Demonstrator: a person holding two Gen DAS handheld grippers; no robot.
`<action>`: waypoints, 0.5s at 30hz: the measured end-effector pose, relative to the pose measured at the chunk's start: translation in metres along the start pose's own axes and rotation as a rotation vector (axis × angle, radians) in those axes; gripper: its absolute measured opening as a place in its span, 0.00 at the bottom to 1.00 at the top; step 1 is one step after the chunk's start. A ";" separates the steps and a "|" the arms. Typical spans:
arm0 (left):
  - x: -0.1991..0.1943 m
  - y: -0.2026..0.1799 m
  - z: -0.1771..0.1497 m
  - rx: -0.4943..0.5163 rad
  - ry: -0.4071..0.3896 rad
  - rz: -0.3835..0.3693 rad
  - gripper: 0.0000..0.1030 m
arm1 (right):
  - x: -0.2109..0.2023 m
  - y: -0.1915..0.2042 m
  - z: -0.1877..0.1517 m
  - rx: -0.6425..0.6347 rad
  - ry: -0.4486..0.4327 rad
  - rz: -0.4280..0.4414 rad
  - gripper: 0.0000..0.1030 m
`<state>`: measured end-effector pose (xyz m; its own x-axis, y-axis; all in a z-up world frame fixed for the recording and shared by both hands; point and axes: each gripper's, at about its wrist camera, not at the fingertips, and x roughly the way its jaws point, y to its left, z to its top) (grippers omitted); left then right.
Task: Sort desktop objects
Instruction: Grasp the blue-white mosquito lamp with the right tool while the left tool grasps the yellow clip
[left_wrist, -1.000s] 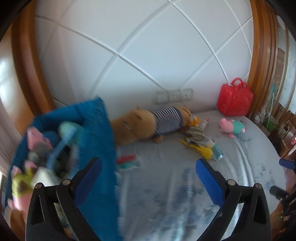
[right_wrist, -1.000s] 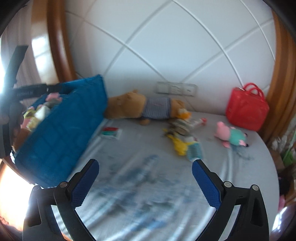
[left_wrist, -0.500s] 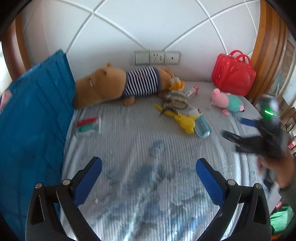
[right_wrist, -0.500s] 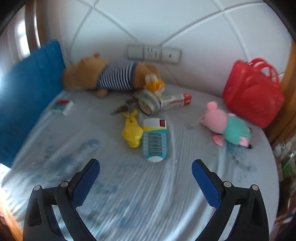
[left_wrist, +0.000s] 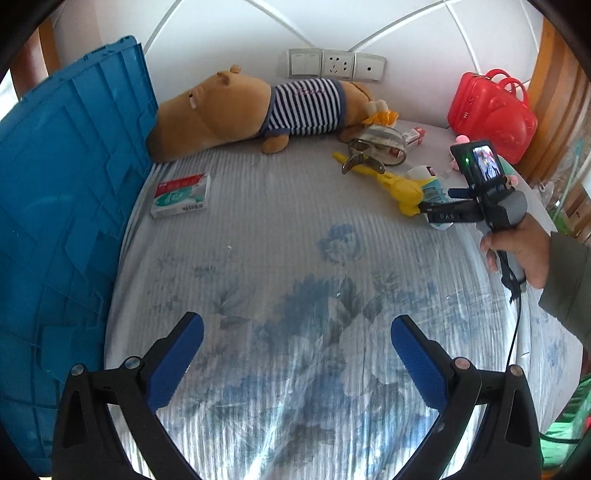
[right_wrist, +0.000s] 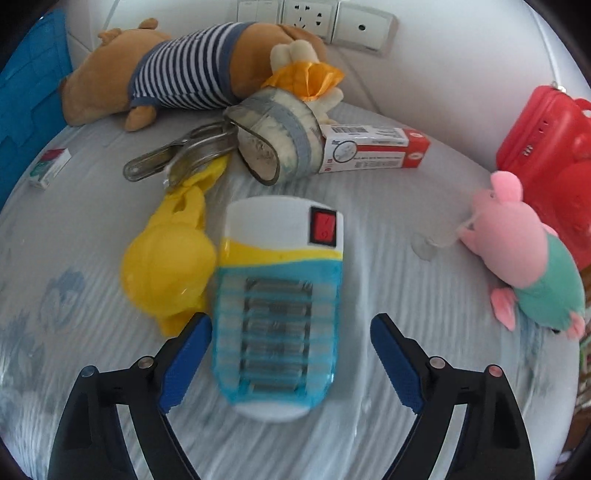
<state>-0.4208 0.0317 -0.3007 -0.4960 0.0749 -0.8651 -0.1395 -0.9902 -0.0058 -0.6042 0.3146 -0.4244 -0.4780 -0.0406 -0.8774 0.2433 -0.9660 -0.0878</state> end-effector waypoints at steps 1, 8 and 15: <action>0.001 -0.001 0.001 0.003 0.000 0.001 1.00 | 0.002 -0.001 0.002 0.000 0.008 0.009 0.77; 0.016 -0.013 0.023 0.024 -0.011 -0.008 1.00 | -0.013 -0.010 -0.004 0.017 0.036 0.045 0.63; 0.079 -0.035 0.087 0.023 -0.032 -0.087 1.00 | -0.091 -0.049 -0.054 0.139 -0.001 0.059 0.63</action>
<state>-0.5297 0.0825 -0.3246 -0.5084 0.1650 -0.8452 -0.2032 -0.9767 -0.0684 -0.5275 0.3790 -0.3660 -0.4668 -0.0985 -0.8788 0.1516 -0.9880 0.0302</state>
